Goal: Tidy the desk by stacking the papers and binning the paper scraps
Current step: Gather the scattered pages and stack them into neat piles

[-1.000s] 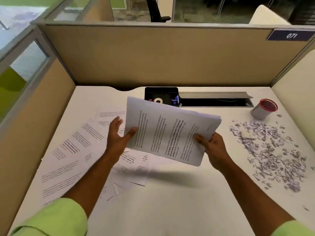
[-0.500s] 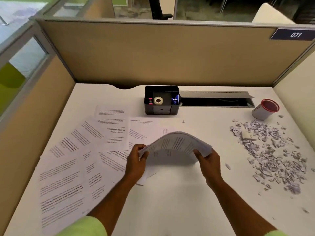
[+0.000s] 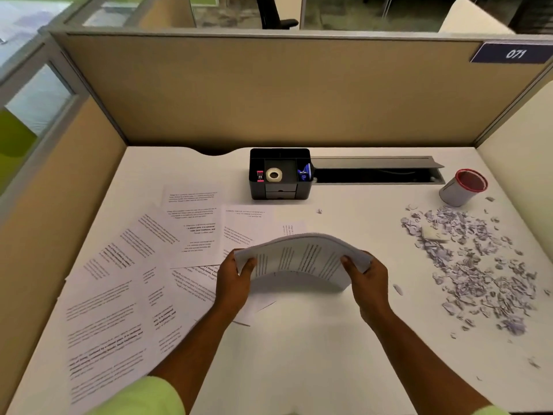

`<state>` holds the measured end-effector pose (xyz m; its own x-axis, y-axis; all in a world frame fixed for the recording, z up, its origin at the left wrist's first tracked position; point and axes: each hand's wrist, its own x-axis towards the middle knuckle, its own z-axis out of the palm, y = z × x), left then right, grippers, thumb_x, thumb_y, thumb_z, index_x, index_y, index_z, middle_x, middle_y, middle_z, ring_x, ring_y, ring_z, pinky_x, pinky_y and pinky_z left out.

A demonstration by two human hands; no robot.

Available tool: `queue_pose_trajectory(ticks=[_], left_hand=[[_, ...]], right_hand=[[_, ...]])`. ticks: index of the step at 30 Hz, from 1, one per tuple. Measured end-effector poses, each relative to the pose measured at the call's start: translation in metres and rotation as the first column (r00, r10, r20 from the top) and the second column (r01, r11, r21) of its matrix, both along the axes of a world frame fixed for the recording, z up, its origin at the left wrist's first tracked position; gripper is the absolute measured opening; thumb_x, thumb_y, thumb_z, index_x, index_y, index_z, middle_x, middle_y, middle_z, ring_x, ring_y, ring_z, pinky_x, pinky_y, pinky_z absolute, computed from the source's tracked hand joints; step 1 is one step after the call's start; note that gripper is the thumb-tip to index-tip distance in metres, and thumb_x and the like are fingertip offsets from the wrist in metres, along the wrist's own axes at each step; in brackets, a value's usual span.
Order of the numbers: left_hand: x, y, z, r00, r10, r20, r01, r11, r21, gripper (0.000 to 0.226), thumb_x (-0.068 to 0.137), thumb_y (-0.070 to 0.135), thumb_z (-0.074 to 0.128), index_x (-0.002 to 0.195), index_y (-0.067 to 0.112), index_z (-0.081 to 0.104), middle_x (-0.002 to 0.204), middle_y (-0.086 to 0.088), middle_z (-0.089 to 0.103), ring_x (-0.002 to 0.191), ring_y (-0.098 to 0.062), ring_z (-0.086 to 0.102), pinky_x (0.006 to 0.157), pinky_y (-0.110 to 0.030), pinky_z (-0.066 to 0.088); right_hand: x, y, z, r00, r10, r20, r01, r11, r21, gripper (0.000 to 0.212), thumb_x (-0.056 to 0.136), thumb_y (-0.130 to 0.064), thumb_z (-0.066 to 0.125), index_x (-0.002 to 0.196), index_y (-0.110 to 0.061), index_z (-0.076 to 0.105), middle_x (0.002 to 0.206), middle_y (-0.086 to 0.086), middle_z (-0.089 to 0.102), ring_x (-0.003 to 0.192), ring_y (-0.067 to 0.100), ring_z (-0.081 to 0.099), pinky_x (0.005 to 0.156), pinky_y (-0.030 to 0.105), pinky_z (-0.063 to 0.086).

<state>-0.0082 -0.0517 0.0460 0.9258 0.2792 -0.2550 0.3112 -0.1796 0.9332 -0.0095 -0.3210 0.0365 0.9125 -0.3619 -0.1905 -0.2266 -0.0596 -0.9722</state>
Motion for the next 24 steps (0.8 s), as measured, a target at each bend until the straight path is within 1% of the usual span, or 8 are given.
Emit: queue_pose_trajectory(ticks=[4,7,9,12,16,20,22,24], left_hand=[[0.003,-0.006,0.005,0.997,0.054,0.056,-0.053,0.998,-0.022,0.021,0.097,0.019,0.058,0.116,0.025,0.054,0.113,-0.003,0.065,0.108,-0.020,0.061,0.084,-0.026,0.054],[0.001,0.001,0.000,0.997,-0.004,0.071,0.005,1.000,-0.005,0.035,0.093,0.019,0.064,0.125,0.022,0.052,0.117,0.003,0.063,0.107,-0.012,0.061,0.085,-0.026,0.056],[0.000,0.005,-0.010,0.998,-0.057,-0.008,0.057,0.998,0.025,0.043,0.093,0.019,0.065,0.132,0.022,0.048,0.121,0.003,0.061,0.111,-0.015,0.060,0.089,-0.031,0.057],[0.003,0.004,-0.017,0.991,-0.051,-0.120,0.064,0.993,0.102,0.036,0.098,0.018,0.056,0.133,0.016,0.049,0.122,-0.006,0.061,0.117,-0.027,0.059,0.088,-0.032,0.055],[0.013,0.002,-0.008,0.994,0.008,-0.112,0.005,0.993,0.116,0.050,0.095,0.023,0.062,0.139,0.019,0.039,0.132,-0.006,0.055,0.123,-0.027,0.054,0.096,-0.042,0.052],[0.015,-0.003,0.006,0.913,0.362,-0.188,-0.385,0.918,-0.099,0.089,0.083,0.018,0.077,0.150,0.023,0.020,0.155,-0.004,0.029,0.138,-0.027,0.036,0.109,-0.048,0.038],[0.014,-0.006,0.007,0.884,0.340,-0.319,-0.426,0.868,-0.255,0.083,0.084,0.027,0.075,0.149,0.019,0.024,0.147,-0.001,0.040,0.129,-0.024,0.045,0.105,-0.049,0.042],[0.014,-0.012,0.012,0.910,0.193,-0.367,-0.366,0.791,-0.490,0.057,0.087,0.033,0.068,0.136,0.013,0.044,0.134,-0.004,0.057,0.119,-0.023,0.055,0.097,-0.046,0.046]], right_hand=[[0.006,0.006,0.012,0.999,-0.039,0.036,0.040,0.999,-0.007,0.021,0.091,-0.010,0.075,0.103,-0.027,0.072,0.102,0.002,0.075,0.102,0.025,0.070,0.080,0.030,0.057],[0.001,0.000,0.017,0.995,-0.003,0.098,0.005,1.000,-0.012,0.037,0.090,-0.012,0.077,0.121,-0.030,0.066,0.119,-0.009,0.068,0.109,0.009,0.064,0.080,0.020,0.057],[-0.003,-0.004,0.009,0.999,0.025,0.046,-0.024,0.999,-0.027,0.041,0.089,-0.015,0.079,0.124,-0.031,0.065,0.119,-0.015,0.068,0.111,0.006,0.064,0.086,0.025,0.058],[-0.002,-0.006,0.001,0.999,0.020,-0.036,-0.024,0.993,-0.114,0.020,0.093,-0.013,0.074,0.103,-0.030,0.071,0.102,-0.003,0.075,0.102,0.027,0.070,0.085,0.044,0.059],[0.006,-0.006,0.005,0.998,0.020,-0.065,-0.029,0.990,-0.140,0.006,0.095,-0.015,0.070,0.095,-0.019,0.074,0.091,0.005,0.076,0.087,0.030,0.072,0.076,0.047,0.059],[0.006,0.000,0.017,0.998,-0.025,-0.054,0.031,0.993,0.113,0.015,0.095,-0.007,0.070,0.099,-0.021,0.074,0.093,0.001,0.078,0.087,0.022,0.072,0.077,0.039,0.059],[0.004,0.005,0.023,0.999,-0.026,-0.047,0.036,0.972,0.232,0.016,0.095,-0.007,0.068,0.103,-0.020,0.072,0.092,-0.002,0.079,0.086,0.019,0.073,0.077,0.038,0.060],[0.004,0.008,0.026,0.998,-0.028,-0.061,0.046,0.948,0.315,0.018,0.095,-0.009,0.068,0.108,-0.021,0.070,0.097,-0.001,0.078,0.090,0.021,0.072,0.082,0.045,0.059]])
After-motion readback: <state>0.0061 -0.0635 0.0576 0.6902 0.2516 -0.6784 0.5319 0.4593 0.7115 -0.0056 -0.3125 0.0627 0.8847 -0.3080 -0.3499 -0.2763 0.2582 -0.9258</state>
